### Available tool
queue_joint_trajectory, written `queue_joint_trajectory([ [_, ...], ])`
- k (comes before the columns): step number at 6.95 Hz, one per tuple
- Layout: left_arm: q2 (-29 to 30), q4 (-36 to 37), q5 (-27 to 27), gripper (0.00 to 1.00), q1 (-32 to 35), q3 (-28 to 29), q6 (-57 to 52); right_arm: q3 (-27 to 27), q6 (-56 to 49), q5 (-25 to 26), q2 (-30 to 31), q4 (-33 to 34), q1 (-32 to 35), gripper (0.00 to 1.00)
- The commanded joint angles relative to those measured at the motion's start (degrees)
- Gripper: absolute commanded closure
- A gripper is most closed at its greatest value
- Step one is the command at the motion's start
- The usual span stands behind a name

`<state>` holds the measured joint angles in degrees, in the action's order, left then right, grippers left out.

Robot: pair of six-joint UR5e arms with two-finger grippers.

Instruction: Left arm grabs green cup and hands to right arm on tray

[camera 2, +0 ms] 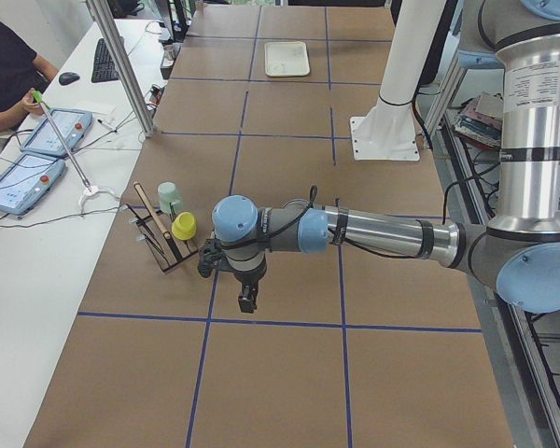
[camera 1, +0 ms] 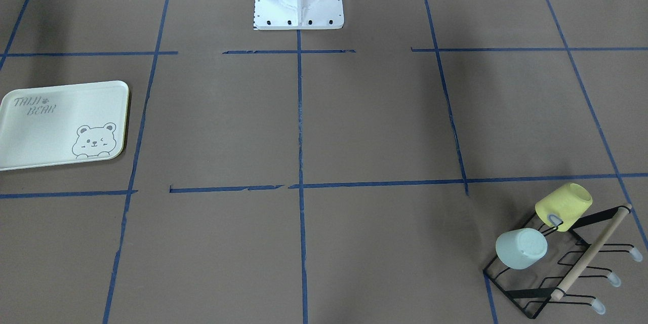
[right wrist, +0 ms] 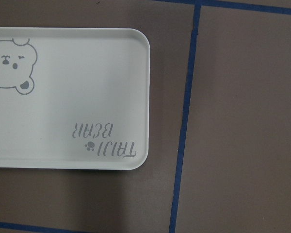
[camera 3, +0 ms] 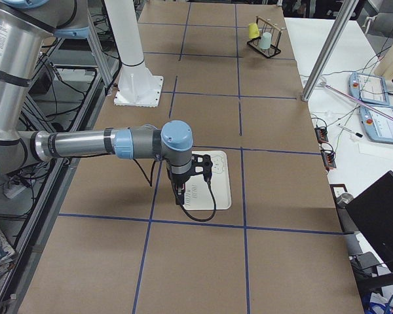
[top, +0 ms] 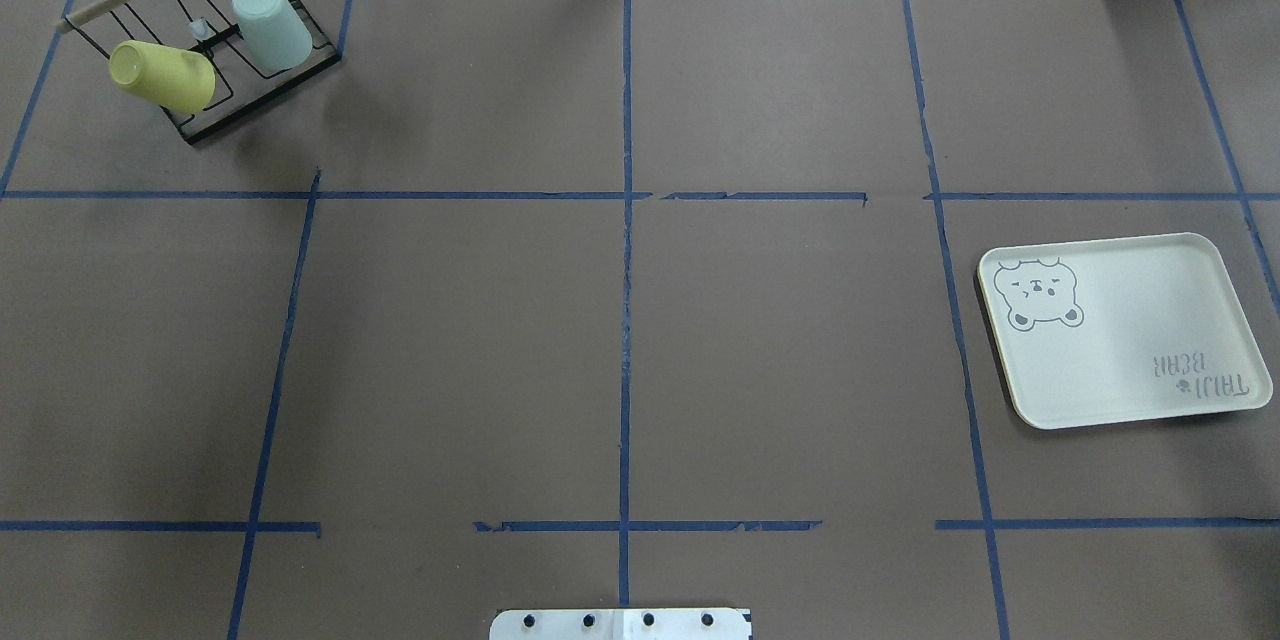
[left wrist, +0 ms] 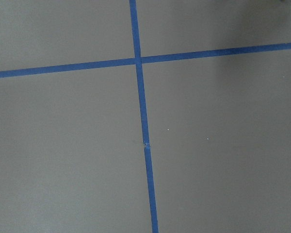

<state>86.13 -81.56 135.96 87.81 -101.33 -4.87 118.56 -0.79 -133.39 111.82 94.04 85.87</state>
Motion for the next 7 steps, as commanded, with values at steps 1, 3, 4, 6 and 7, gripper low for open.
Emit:
queue_joint_trajectory([
  [1,0.00,0.17,-0.08,0.00,-0.18,-1.31,0.65,-0.09,0.00,-0.03,-0.02,0.09,-0.09,0.00],
  [3,-0.17,-0.26,-0.43,0.00,-0.36,-1.50,0.31,-0.52,0.35,-0.21,0.07,0.17,-0.09,0.00],
  [4,-0.09,-0.18,-0.44,0.00,-0.79,-1.07,0.83,-0.35,0.35,-0.38,0.07,0.17,-0.09,0.00],
  [6,0.18,-0.44,0.26,0.00,-0.80,-0.36,0.57,-0.17,0.44,-0.47,0.16,0.17,-0.09,0.00],
  [7,0.18,-0.44,2.27,0.00,-0.80,-0.88,0.65,-0.26,0.44,-0.73,0.07,0.17,-0.09,0.00],
])
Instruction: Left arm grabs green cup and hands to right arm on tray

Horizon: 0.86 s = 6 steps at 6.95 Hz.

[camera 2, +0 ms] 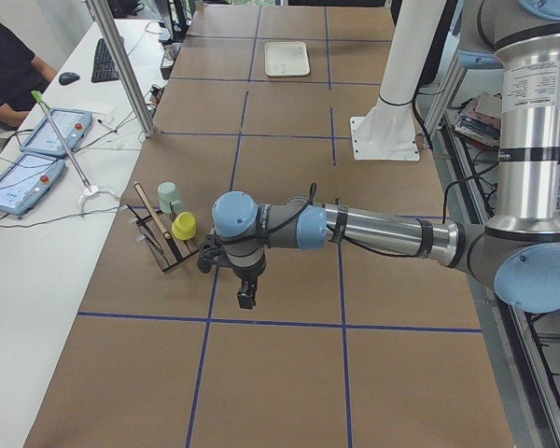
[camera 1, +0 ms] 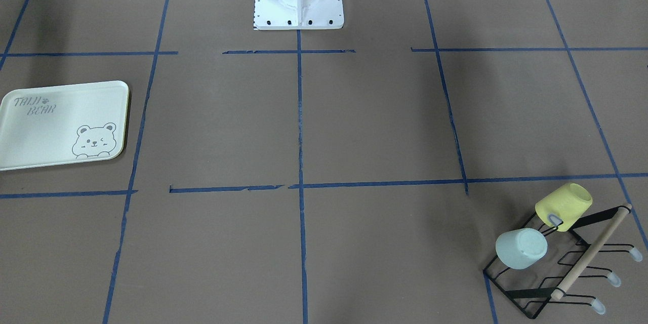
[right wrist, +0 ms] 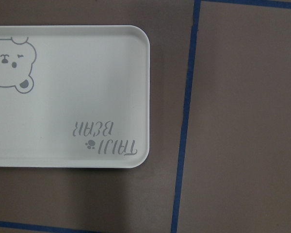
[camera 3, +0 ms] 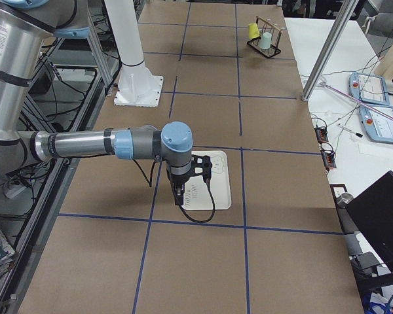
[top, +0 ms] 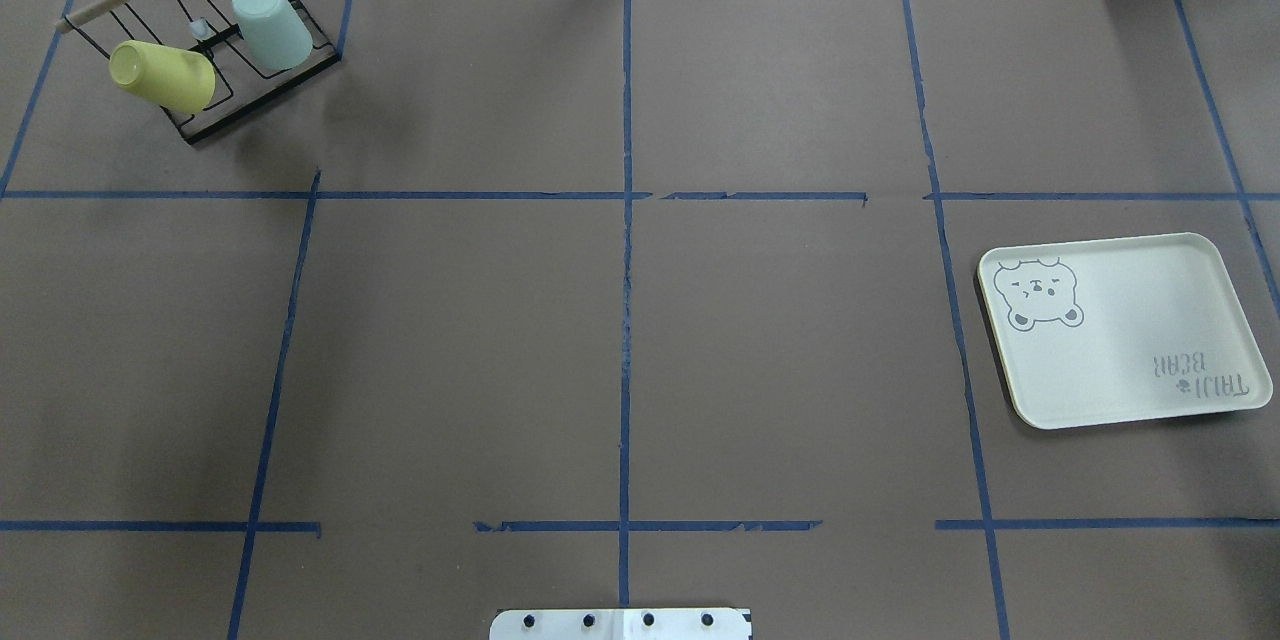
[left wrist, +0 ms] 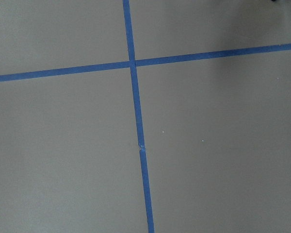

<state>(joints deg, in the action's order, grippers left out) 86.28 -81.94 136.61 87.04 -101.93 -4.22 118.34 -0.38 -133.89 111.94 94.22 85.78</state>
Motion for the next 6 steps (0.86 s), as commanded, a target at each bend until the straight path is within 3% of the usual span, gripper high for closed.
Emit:
queue_joint_trajectory([
  [1,0.11,-3.98,6.25,0.00,-1.51,0.24,0.09,-0.04,0.20,-2.14,-0.06,0.00,0.00,0.00],
  [2,0.38,-8.71,7.34,0.00,-4.04,-0.10,6.09,-0.30,0.12,-4.25,-0.41,0.00,-0.09,0.00],
  [3,7.08,-10.76,6.31,0.00,-6.24,-0.72,19.46,-0.39,0.12,-4.27,-0.58,-0.09,-0.09,0.00],
  [5,18.24,-8.95,4.12,0.00,-9.41,2.94,22.94,-0.30,0.12,-6.71,-0.85,-0.09,-0.17,0.00],
  [6,25.27,-8.33,-0.16,0.00,-9.52,7.49,24.94,0.05,0.29,-6.82,-0.94,-0.17,-0.18,0.00],
])
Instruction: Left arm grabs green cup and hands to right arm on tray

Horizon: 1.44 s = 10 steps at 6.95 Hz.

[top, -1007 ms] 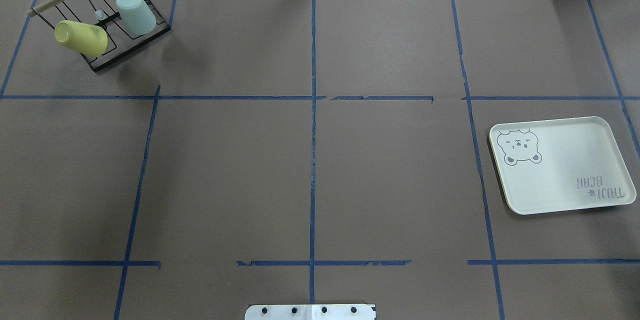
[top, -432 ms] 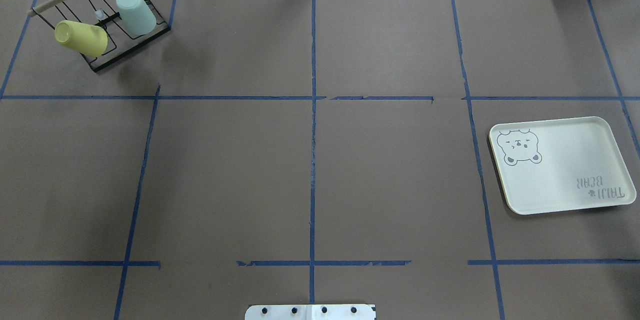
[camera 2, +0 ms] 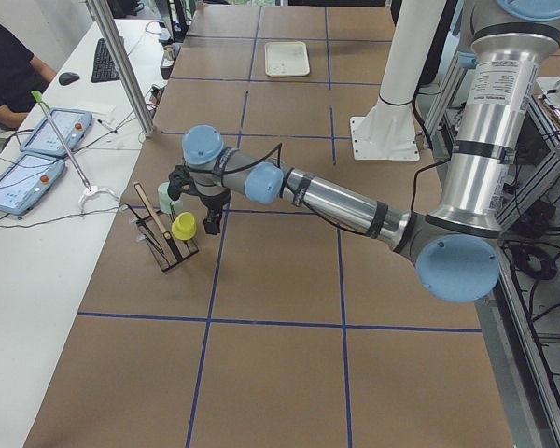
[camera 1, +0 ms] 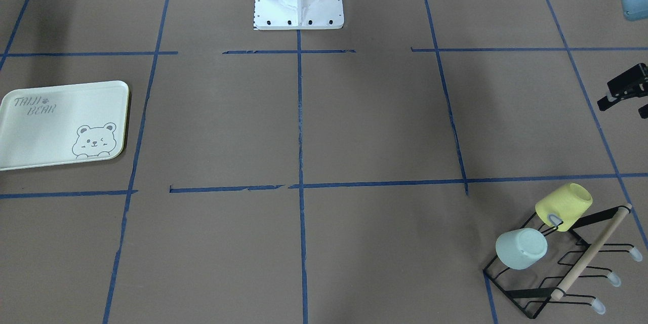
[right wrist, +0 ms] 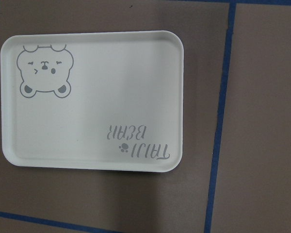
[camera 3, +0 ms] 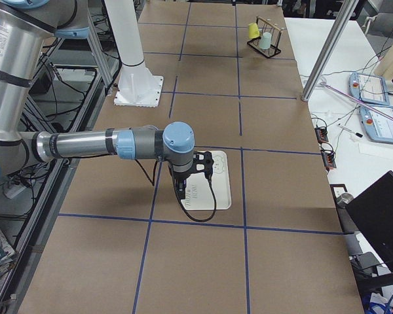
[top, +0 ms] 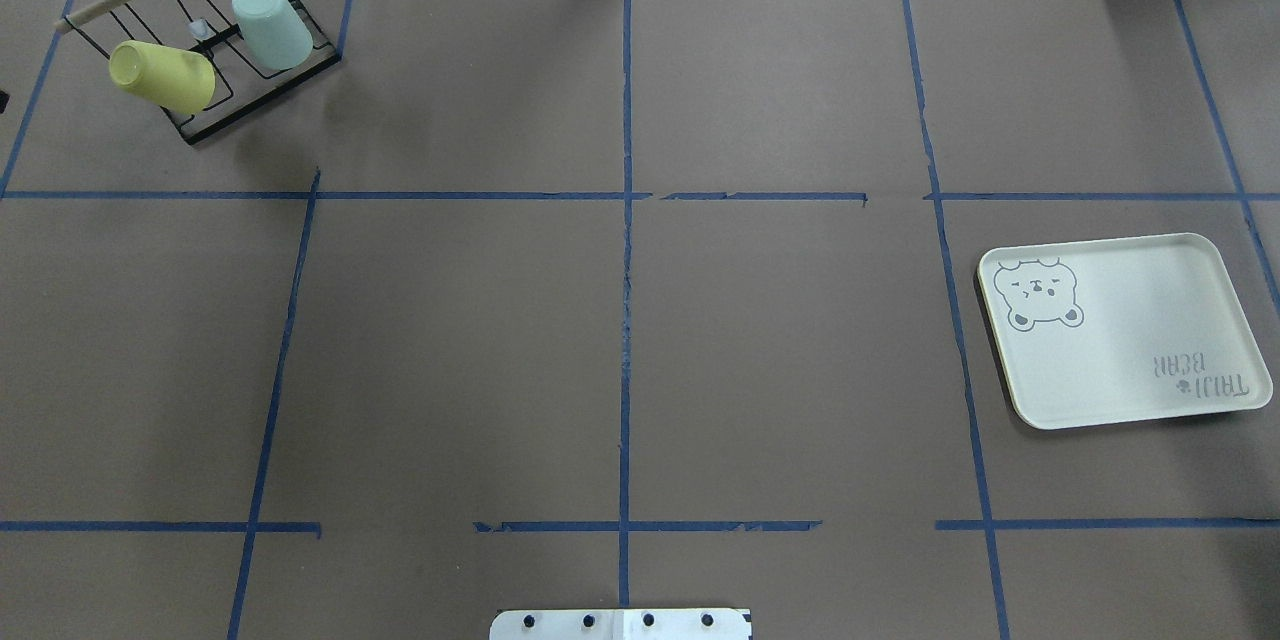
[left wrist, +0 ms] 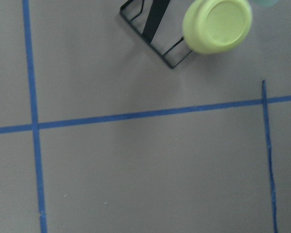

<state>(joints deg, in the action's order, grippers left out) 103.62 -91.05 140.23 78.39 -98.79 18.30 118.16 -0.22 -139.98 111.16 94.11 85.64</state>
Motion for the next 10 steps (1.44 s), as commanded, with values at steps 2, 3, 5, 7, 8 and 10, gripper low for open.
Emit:
queue_joint_trajectory([
  [2,19.65,-0.08,-4.96,0.00,-4.97,15.33,12.07,0.23,0.04,-0.56,-0.16,-1.46,-0.03,0.00],
  [3,25.00,0.00,-11.23,0.00,-9.00,20.26,12.45,-0.12,0.22,-0.56,0.54,-4.26,-0.03,0.00],
  [5,29.78,-0.26,-14.98,0.00,-12.10,27.14,12.55,-0.12,0.13,-0.65,0.55,-4.11,-0.03,0.00],
  [7,31.55,-1.66,-21.46,0.00,-15.18,30.66,13.60,-0.47,-0.31,-0.65,0.55,-4.02,-0.03,0.00],
  [8,32.16,-4.63,-21.58,0.00,-15.28,33.55,14.12,-0.47,-0.48,-0.56,0.55,-4.11,-0.03,0.00],
  [10,33.57,-9.40,-22.01,0.00,-15.29,38.48,13.95,-1.00,-0.49,-0.65,0.55,-4.20,-0.03,0.00],
])
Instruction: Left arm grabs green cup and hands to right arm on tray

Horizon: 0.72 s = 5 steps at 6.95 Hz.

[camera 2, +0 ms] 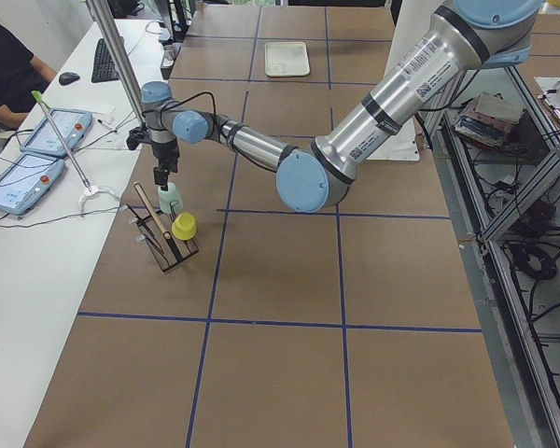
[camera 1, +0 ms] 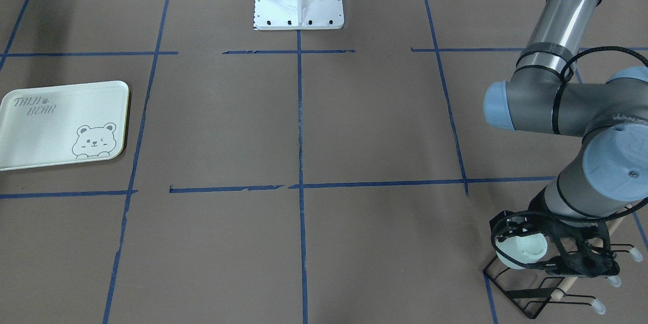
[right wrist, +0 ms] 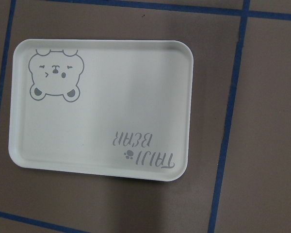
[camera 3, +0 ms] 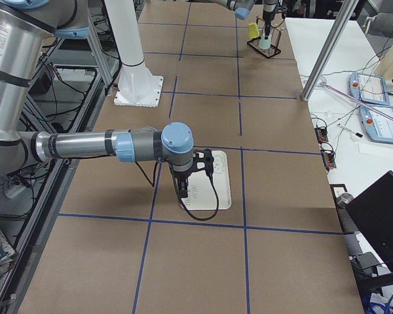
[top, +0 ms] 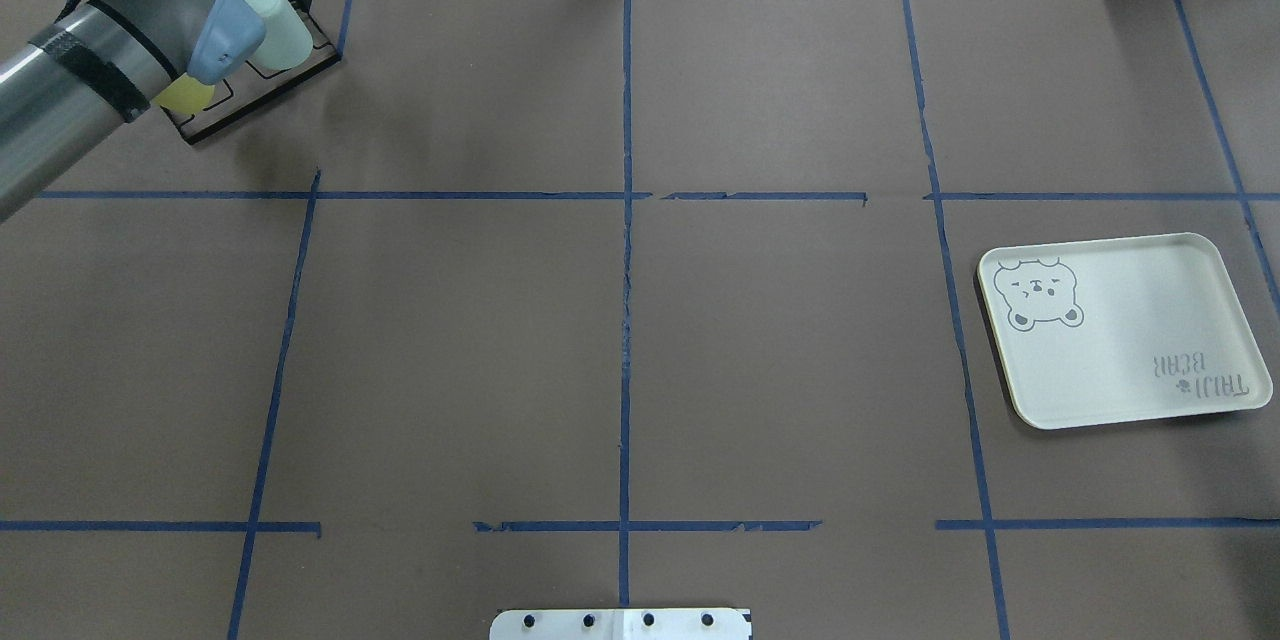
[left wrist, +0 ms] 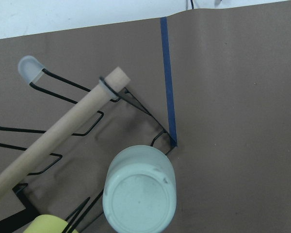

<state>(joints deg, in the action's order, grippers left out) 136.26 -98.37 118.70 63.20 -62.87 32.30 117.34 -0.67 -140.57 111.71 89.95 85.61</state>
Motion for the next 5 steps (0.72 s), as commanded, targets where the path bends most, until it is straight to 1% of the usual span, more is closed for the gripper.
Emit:
queue_joint_trajectory([
  [1,1.02,-2.35,-1.53,0.00,-0.10,3.36,-0.13,-0.18,-0.03,-0.06,0.00,-0.04,0.00,0.00],
  [3,1.02,-2.62,-2.76,0.00,-0.36,4.42,-0.39,-0.18,-0.03,-0.06,0.00,-0.13,0.00,0.00],
  [5,1.02,-5.42,-2.86,0.01,-0.88,6.35,-0.22,-0.18,-0.03,-0.06,0.00,-0.13,0.00,0.00],
])
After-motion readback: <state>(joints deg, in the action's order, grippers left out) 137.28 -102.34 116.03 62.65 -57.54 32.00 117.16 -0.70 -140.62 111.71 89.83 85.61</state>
